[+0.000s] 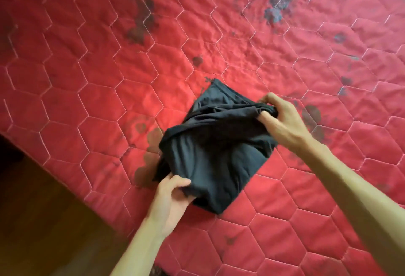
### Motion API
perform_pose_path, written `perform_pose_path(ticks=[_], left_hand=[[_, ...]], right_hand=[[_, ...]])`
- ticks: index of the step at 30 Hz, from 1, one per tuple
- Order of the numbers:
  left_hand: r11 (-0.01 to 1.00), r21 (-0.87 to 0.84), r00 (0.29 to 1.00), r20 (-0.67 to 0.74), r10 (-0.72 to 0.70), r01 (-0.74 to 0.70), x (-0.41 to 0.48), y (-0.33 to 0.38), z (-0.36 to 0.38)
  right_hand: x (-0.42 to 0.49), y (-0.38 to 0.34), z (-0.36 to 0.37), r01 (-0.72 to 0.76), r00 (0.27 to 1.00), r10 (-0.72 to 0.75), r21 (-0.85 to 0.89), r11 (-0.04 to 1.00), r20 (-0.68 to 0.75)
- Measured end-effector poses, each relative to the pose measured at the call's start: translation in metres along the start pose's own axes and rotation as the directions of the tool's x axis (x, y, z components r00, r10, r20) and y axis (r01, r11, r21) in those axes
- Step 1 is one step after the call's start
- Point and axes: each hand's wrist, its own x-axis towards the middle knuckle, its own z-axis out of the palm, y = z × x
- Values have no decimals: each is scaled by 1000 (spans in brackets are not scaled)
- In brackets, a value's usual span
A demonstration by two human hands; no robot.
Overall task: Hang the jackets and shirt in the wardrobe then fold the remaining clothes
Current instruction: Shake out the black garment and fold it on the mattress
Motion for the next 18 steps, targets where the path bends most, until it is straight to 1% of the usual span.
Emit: perform_pose_path(ticks=[3,5,6,7,10,12,14,16,18], left_hand=[[981,77,980,77,-182,176,-25,-10,0],[963,130,960,124,-252,236,-36,-21,1],[959,151,957,130,-260,240,-37,-25,2],[961,163,963,115,-242,222,-37,-27,3],[979,168,992,31,-121,114,-20,-26,4],[984,174,998,-41,-40,47,-4,-23,-1],[979,202,996,-86,28,-10,6,-21,-9],[972,235,992,-110,53,-25,10,-20,-18],[974,226,989,-135,60,-28,11,-18,-27]], right_hand=[[10,-20,-29,-55,998,59,111,992,-29],[32,-31,-32,-87,996,90,157,984,-13],[46,-36,-28,-100,995,98,164,981,20],[59,-41,-21,-109,992,98,155,982,74],[96,-42,14,-136,959,112,77,988,261],[114,-33,41,-113,945,105,7,994,310],[121,-21,62,-78,959,109,-127,989,262],[116,-13,73,-74,974,122,-242,968,192],[104,-5,78,-78,980,122,-263,962,155]])
